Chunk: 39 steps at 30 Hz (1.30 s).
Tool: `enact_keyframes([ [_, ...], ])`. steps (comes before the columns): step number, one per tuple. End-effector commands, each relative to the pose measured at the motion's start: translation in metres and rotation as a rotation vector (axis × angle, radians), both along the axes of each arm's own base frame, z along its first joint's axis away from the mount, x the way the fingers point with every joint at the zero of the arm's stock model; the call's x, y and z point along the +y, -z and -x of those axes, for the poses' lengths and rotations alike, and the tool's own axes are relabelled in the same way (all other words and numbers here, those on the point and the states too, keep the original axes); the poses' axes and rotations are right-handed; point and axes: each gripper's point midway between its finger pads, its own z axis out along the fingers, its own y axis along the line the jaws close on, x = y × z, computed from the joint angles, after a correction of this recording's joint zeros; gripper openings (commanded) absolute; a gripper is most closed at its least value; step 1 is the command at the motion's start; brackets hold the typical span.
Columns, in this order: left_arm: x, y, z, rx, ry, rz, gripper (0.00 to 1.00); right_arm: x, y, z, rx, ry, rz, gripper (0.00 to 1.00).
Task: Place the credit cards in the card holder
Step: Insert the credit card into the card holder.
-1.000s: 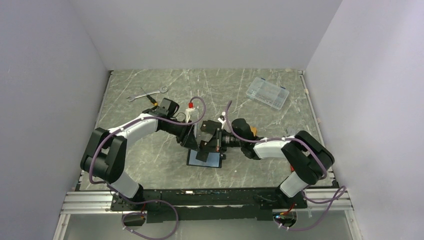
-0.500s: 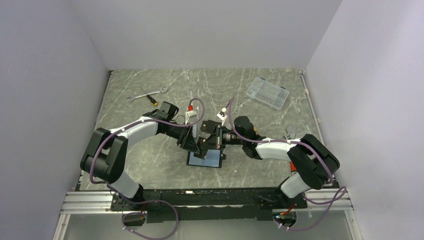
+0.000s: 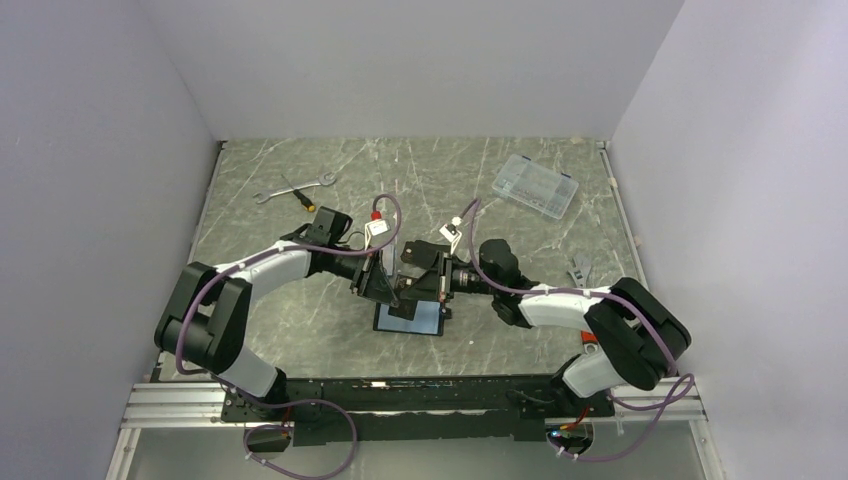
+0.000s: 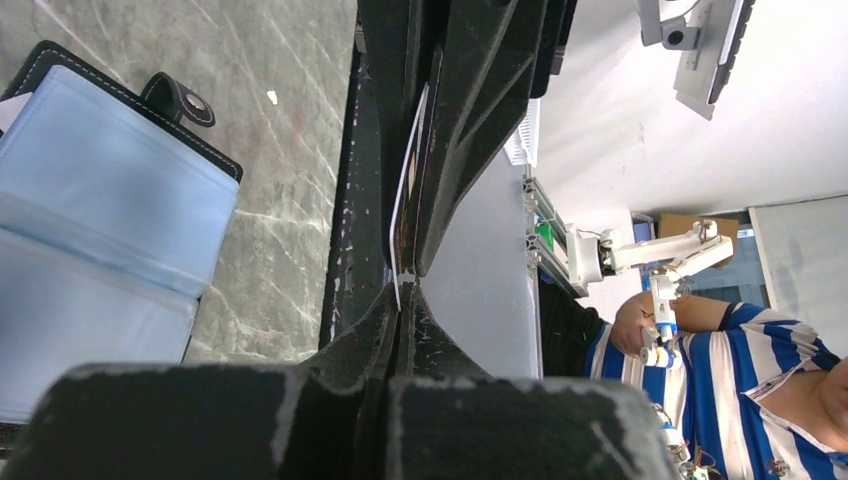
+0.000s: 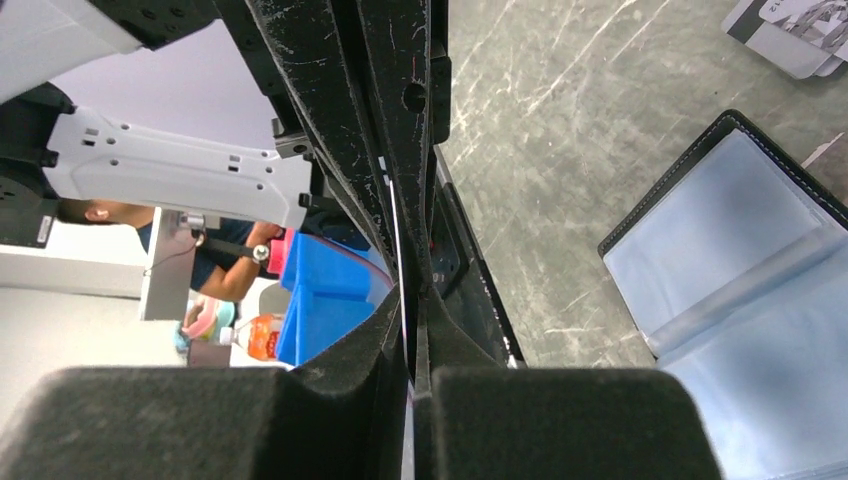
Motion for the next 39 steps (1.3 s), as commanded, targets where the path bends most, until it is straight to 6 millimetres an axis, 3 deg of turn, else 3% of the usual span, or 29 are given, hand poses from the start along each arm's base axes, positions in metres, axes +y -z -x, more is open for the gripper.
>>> enact_keyframes([
  [1, 0.003, -0.009, -0.007, -0.033, -0.023, 0.038, 0.00, -0.005, -0.025, 0.002, -0.036, 0.024, -0.106, 0.08],
  [11, 0.009, -0.009, -0.011, -0.040, -0.063, 0.036, 0.00, -0.007, -0.029, 0.004, -0.036, 0.030, -0.131, 0.16],
  [14, 0.009, -0.010, -0.013, -0.044, -0.070, 0.038, 0.00, -0.006, -0.030, 0.003, -0.035, 0.032, -0.130, 0.13],
  [17, 0.009, -0.008, -0.012, -0.042, -0.072, 0.037, 0.00, -0.005, -0.034, 0.000, -0.041, 0.041, -0.146, 0.00],
  [18, 0.009, -0.007, -0.012, -0.043, -0.074, 0.033, 0.01, -0.004, -0.035, -0.001, -0.042, 0.042, -0.153, 0.00],
  [21, 0.009, -0.004, -0.011, -0.052, -0.082, 0.015, 0.19, -0.002, -0.038, -0.001, -0.036, 0.033, -0.174, 0.00],
  [23, 0.010, 0.002, -0.013, -0.065, -0.096, -0.018, 0.42, -0.001, -0.036, 0.000, -0.027, 0.029, -0.180, 0.00],
  [24, 0.011, 0.007, -0.016, -0.078, -0.113, -0.049, 0.49, -0.002, -0.031, 0.000, -0.015, 0.032, -0.166, 0.00],
  [27, 0.019, 0.026, -0.029, -0.164, -0.157, -0.167, 0.53, -0.008, 0.001, -0.002, 0.042, 0.072, -0.047, 0.00],
  [30, 0.033, 0.047, -0.044, -0.302, -0.181, -0.299, 0.46, -0.022, 0.045, -0.005, 0.097, 0.149, 0.126, 0.00],
  [33, 0.047, 0.069, -0.045, -0.359, -0.118, -0.412, 0.37, -0.035, 0.073, -0.003, 0.135, 0.201, 0.226, 0.00],
  [35, 0.050, 0.072, -0.052, -0.403, -0.087, -0.459, 0.34, -0.041, 0.086, -0.003, 0.157, 0.227, 0.264, 0.00],
  [39, 0.047, 0.053, -0.065, -0.622, -0.041, -0.494, 0.35, -0.043, 0.097, -0.004, 0.177, 0.246, 0.302, 0.00],
])
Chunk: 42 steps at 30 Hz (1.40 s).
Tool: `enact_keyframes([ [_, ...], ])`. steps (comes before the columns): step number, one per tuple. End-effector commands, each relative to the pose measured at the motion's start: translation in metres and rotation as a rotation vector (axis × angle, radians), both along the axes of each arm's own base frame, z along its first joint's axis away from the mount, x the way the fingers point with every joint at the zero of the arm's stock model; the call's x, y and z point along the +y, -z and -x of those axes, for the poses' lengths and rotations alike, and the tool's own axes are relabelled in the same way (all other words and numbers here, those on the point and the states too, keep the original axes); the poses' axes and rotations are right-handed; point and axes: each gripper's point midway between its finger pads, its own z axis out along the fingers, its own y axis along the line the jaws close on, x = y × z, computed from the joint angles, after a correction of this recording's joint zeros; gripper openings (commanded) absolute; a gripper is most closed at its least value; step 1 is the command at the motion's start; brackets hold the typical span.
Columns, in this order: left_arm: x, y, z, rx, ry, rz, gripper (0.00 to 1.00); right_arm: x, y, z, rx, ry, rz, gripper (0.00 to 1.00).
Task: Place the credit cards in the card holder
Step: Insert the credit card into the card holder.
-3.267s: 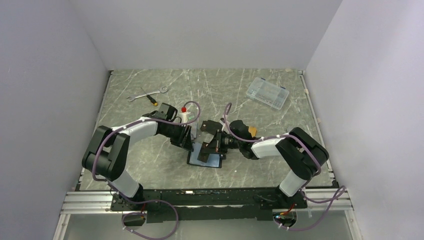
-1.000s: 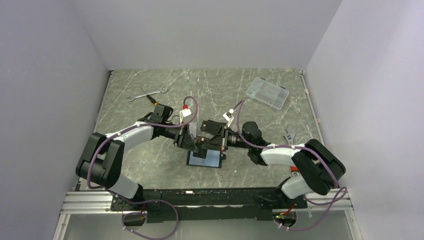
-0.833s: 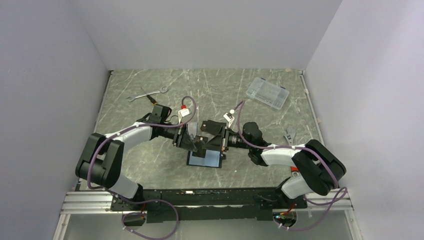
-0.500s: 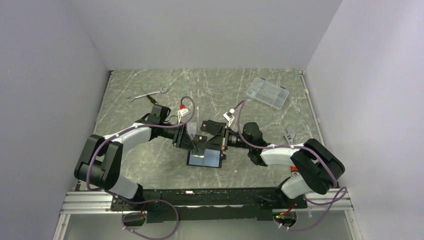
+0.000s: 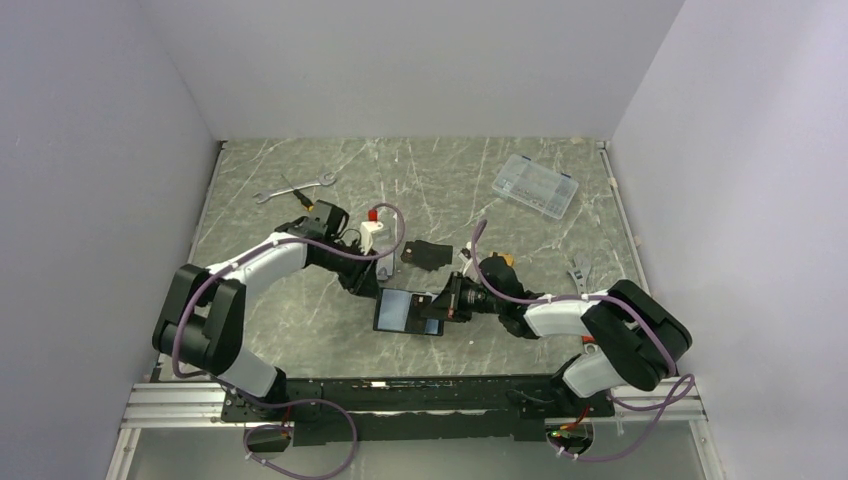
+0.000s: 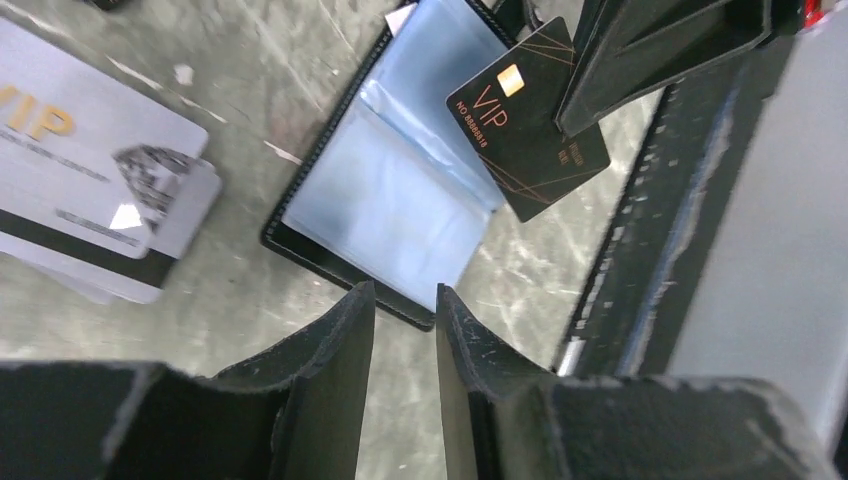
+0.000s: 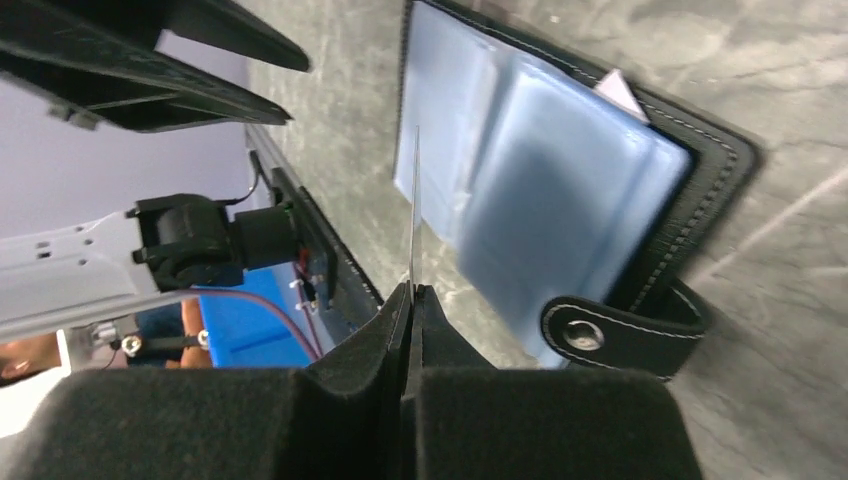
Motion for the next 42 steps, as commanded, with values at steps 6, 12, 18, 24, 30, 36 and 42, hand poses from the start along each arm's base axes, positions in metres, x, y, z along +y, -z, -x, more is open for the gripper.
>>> enact_keyframes([
  [6, 0.011, -0.001, -0.026, -0.522, 0.265, -0.267, 0.37, -0.001, 0.014, -0.014, -0.021, 0.060, 0.076, 0.00],
  [12, 0.022, 0.024, -0.040, -0.596, 0.313, -0.394, 0.35, 0.001, 0.011, -0.027, -0.042, 0.107, 0.088, 0.00],
  [18, 0.022, 0.047, -0.030, -0.601, 0.369, -0.503, 0.35, 0.000, 0.019, -0.030, -0.040, 0.109, 0.122, 0.00],
  [24, 0.014, 0.060, -0.018, -0.571, 0.421, -0.535, 0.34, -0.010, 0.025, -0.024, -0.044, 0.124, 0.144, 0.00],
  [30, -0.001, 0.070, -0.005, -0.528, 0.496, -0.551, 0.33, -0.027, 0.028, -0.020, -0.048, 0.148, 0.171, 0.00],
  [36, -0.026, 0.074, 0.016, -0.478, 0.575, -0.514, 0.34, -0.059, 0.027, -0.014, -0.056, 0.193, 0.205, 0.00],
  [42, -0.043, 0.072, 0.025, -0.487, 0.603, -0.480, 0.33, -0.064, 0.011, -0.011, -0.084, 0.172, 0.161, 0.00],
])
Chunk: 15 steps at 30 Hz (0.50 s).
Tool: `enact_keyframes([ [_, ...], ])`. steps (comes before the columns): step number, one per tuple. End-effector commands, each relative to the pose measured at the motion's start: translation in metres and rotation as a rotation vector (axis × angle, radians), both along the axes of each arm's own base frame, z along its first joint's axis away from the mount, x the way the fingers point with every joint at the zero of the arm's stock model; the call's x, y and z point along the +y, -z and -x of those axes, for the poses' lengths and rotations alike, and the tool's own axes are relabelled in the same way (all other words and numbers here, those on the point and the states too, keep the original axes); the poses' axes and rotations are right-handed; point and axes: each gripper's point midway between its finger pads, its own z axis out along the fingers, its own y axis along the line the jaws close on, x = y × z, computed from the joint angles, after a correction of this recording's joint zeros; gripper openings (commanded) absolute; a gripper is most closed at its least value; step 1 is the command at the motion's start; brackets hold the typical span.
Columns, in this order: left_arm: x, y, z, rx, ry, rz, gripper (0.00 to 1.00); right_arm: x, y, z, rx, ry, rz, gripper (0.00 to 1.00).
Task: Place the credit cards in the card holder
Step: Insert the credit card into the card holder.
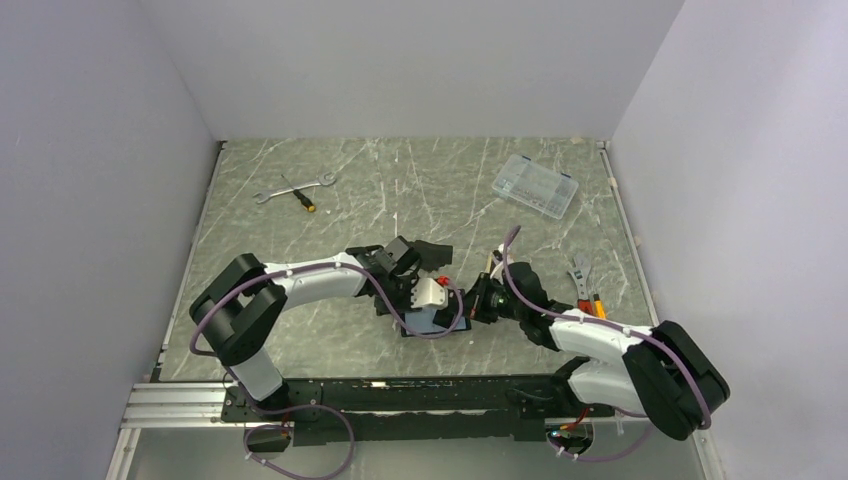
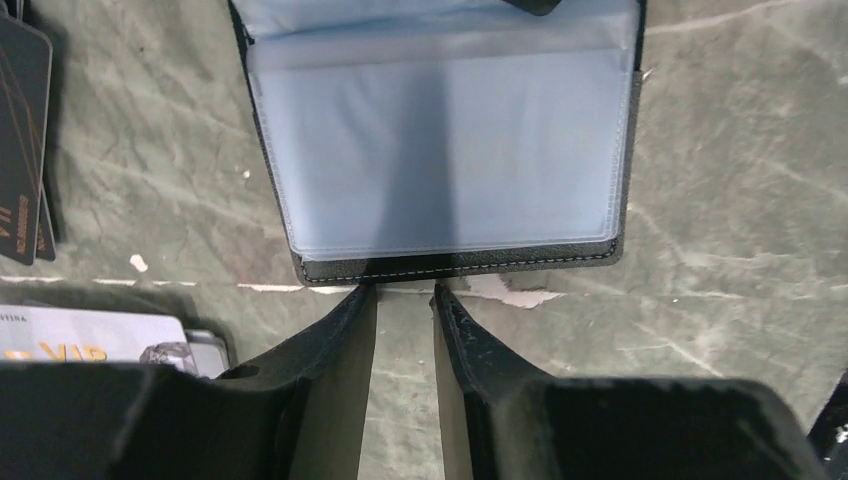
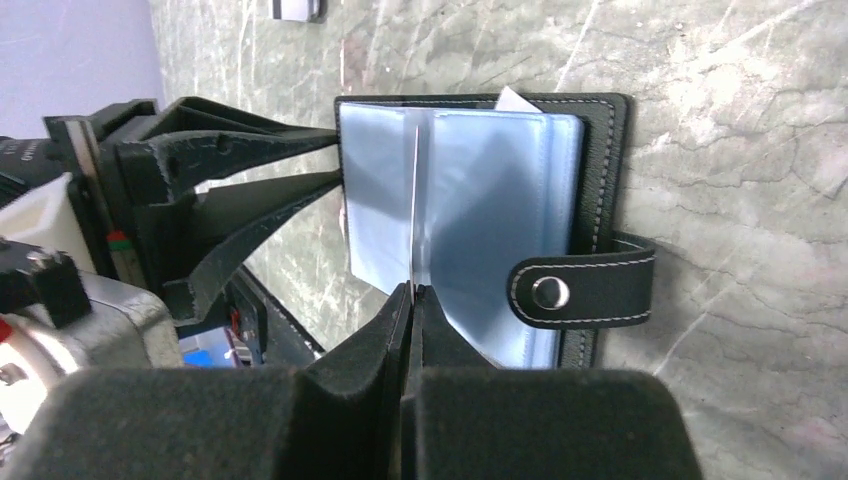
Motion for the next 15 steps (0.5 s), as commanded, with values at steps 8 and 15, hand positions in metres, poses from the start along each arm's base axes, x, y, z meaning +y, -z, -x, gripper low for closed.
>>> enact_keyframes([
  [8, -0.001, 0.003, 0.014, 0.061, -0.005, -0.004, 0.32, 0.005, -0.035, -0.014, -0.087, -0.077, -0.050, 0.00],
  [15, 0.001, -0.014, 0.010, 0.079, -0.034, 0.032, 0.30, 0.003, -0.030, -0.031, -0.094, -0.083, -0.039, 0.00],
])
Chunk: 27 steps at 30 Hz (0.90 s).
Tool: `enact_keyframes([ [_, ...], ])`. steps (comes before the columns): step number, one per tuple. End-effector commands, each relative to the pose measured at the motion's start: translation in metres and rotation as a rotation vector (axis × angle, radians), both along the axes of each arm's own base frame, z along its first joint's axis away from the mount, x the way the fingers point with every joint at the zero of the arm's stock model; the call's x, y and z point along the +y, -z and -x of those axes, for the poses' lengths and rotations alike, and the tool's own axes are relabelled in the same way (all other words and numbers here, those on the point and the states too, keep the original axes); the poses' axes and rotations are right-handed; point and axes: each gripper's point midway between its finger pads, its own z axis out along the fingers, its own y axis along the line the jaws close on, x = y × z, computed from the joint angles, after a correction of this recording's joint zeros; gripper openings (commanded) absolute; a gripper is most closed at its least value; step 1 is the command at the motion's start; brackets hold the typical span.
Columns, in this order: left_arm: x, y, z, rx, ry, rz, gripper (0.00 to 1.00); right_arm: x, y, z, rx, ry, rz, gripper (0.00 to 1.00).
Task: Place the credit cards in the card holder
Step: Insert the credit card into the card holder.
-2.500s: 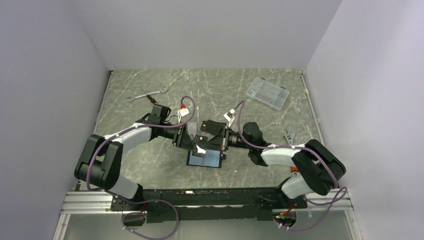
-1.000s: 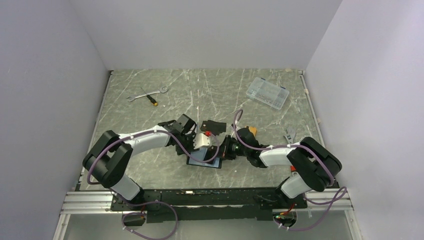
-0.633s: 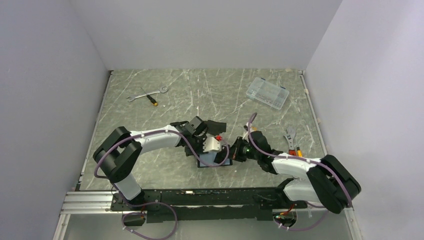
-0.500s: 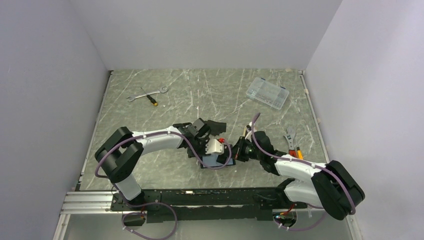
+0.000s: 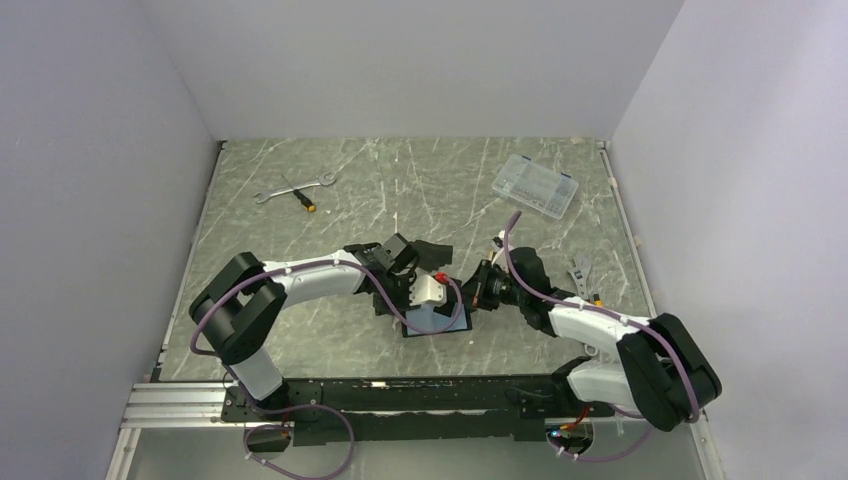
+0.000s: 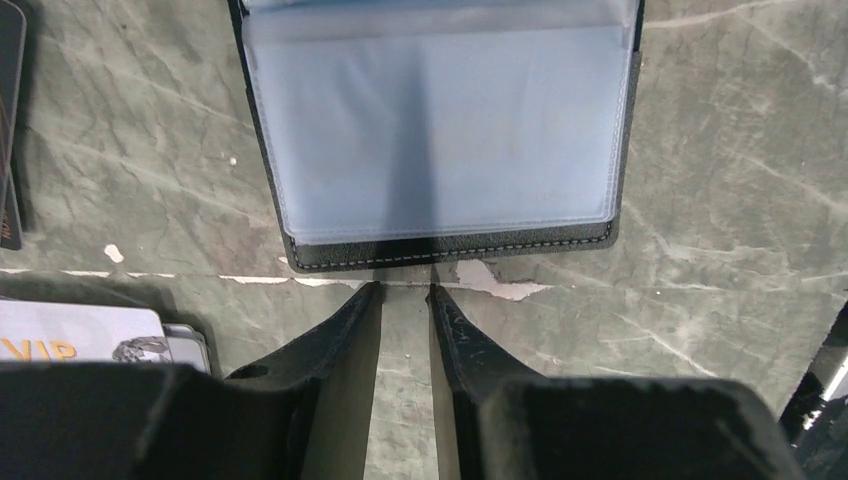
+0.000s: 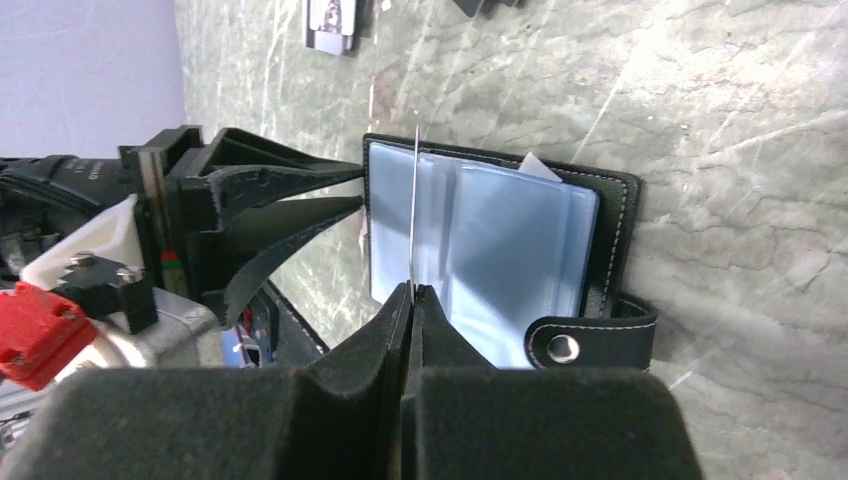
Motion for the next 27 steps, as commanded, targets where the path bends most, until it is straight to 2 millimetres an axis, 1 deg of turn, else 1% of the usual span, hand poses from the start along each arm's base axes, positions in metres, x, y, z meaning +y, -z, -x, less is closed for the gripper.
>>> enact_keyframes([
  [1, 0.001, -0.015, 0.007, 0.042, -0.011, 0.023, 0.29, 0.007, -0.008, -0.012, -0.053, -0.041, -0.011, 0.00],
  [5, -0.005, -0.025, 0.009, 0.059, -0.015, 0.059, 0.29, 0.008, 0.002, -0.009, -0.034, -0.051, -0.007, 0.00],
  [7, -0.009, -0.026, 0.011, 0.068, -0.014, 0.083, 0.29, 0.007, 0.005, -0.008, -0.030, -0.050, -0.006, 0.00],
  [13, -0.014, -0.016, 0.011, 0.092, -0.017, 0.074, 0.28, 0.006, 0.012, -0.001, -0.011, -0.054, -0.018, 0.00],
  [20, -0.009, 0.000, 0.002, 0.082, -0.049, 0.009, 0.25, 0.008, 0.017, 0.005, 0.012, -0.048, -0.067, 0.00],
  [24, -0.006, 0.004, 0.000, 0.076, -0.059, -0.014, 0.23, 0.008, 0.014, 0.004, 0.003, -0.039, -0.074, 0.00],
  [27, -0.003, 0.007, 0.000, 0.075, -0.060, -0.032, 0.20, 0.007, 0.007, 0.002, -0.014, -0.031, -0.077, 0.00],
])
